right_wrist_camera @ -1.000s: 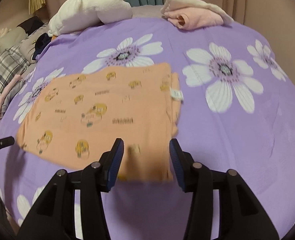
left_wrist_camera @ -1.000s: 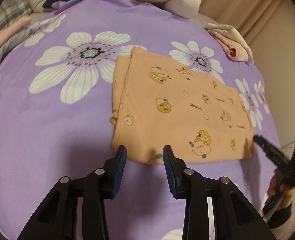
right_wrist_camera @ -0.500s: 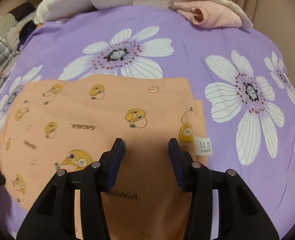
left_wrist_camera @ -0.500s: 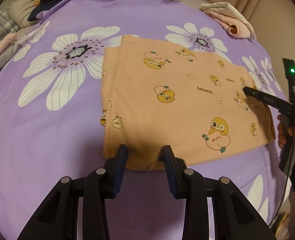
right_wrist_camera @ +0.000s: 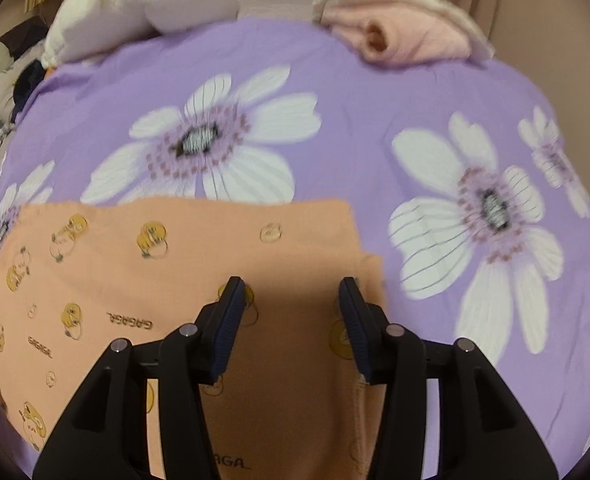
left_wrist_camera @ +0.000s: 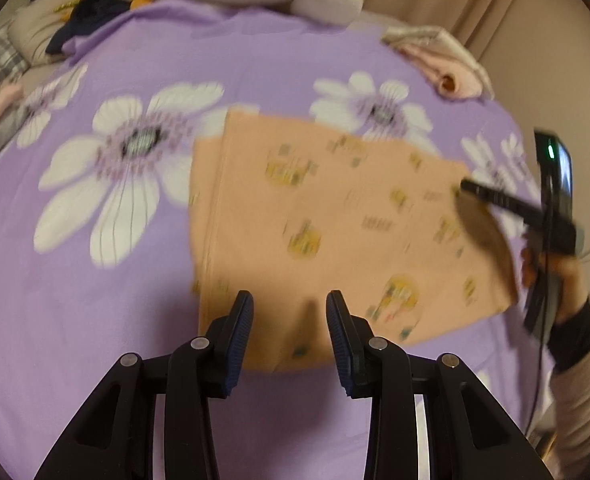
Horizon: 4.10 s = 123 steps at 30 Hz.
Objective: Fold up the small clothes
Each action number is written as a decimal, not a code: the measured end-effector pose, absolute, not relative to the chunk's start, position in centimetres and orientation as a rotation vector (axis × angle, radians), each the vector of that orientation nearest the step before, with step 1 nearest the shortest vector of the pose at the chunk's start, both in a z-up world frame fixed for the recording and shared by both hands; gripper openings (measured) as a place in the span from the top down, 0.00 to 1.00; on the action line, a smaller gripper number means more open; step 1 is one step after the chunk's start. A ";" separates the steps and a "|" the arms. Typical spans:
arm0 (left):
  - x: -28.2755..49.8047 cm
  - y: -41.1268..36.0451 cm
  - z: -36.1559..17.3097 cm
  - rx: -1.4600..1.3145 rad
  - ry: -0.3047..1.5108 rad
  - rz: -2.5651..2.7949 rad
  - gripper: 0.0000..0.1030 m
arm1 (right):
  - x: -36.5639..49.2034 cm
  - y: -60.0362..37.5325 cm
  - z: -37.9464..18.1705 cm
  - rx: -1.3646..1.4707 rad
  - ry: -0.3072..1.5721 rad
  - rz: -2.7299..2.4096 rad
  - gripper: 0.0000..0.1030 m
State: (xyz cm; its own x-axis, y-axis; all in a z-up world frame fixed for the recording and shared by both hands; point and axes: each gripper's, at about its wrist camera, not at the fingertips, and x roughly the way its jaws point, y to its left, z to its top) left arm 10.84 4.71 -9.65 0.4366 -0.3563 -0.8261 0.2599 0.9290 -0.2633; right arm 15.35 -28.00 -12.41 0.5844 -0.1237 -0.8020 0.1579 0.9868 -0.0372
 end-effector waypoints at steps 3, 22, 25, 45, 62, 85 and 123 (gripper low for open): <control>13.4 3.7 -9.4 -0.098 1.044 -0.384 0.66 | 13.4 -26.8 -11.0 0.016 0.891 -0.104 0.53; 15.5 5.8 -11.8 -0.181 1.115 -0.327 0.66 | 5.8 -25.6 -12.5 0.040 0.958 -0.003 0.52; 13.7 8.3 -11.7 -0.245 1.113 -0.334 0.66 | 4.5 -27.2 -12.1 0.099 0.947 -0.031 0.52; 10.0 12.3 -13.6 -0.300 1.131 -0.248 0.59 | 1.7 -28.9 -13.8 0.024 1.000 -0.132 0.84; 12.8 14.9 -15.9 -0.811 1.173 -0.421 0.36 | 1.3 -23.7 -10.0 0.014 0.893 0.013 0.65; 19.1 8.6 -16.1 -0.797 1.214 -0.563 0.36 | 4.5 -19.8 -11.1 0.020 0.925 0.116 0.65; 17.1 1.5 -8.1 -0.250 1.122 -0.442 0.84 | 8.8 -17.6 -13.1 0.071 0.967 0.175 0.81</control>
